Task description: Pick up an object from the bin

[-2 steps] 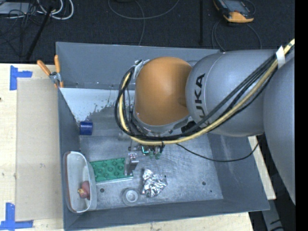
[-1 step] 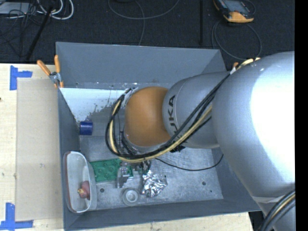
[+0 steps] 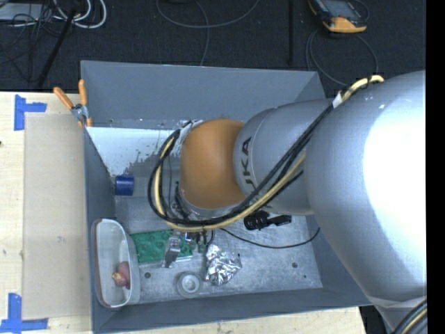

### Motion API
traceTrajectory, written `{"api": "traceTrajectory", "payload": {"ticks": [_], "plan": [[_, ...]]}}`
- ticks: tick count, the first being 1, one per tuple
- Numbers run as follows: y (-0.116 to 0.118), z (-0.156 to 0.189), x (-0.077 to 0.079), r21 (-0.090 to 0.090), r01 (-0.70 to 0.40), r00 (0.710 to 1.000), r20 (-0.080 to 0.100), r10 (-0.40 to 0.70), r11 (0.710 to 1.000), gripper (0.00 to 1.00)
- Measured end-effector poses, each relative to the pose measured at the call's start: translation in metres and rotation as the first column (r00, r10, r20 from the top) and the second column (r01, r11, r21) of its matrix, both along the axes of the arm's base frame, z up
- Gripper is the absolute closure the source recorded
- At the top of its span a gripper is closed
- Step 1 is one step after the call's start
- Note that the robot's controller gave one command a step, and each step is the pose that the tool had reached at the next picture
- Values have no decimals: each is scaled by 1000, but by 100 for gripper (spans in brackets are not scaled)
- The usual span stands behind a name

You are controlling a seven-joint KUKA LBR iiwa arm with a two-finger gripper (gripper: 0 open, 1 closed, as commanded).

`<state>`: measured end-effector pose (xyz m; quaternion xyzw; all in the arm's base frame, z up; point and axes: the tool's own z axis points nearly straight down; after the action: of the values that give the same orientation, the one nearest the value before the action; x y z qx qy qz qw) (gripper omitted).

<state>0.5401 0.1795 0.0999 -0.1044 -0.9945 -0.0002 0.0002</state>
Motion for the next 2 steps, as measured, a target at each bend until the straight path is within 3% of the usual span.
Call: {"api": "traceTrajectory", "payload": {"ticks": [1, 2], "plan": [[-9, -1, 1, -1, 83, 997, -2, -83, 997, 0], [-4, -27, -2, 2, 119, 993, 5, -119, 993, 0]]}}
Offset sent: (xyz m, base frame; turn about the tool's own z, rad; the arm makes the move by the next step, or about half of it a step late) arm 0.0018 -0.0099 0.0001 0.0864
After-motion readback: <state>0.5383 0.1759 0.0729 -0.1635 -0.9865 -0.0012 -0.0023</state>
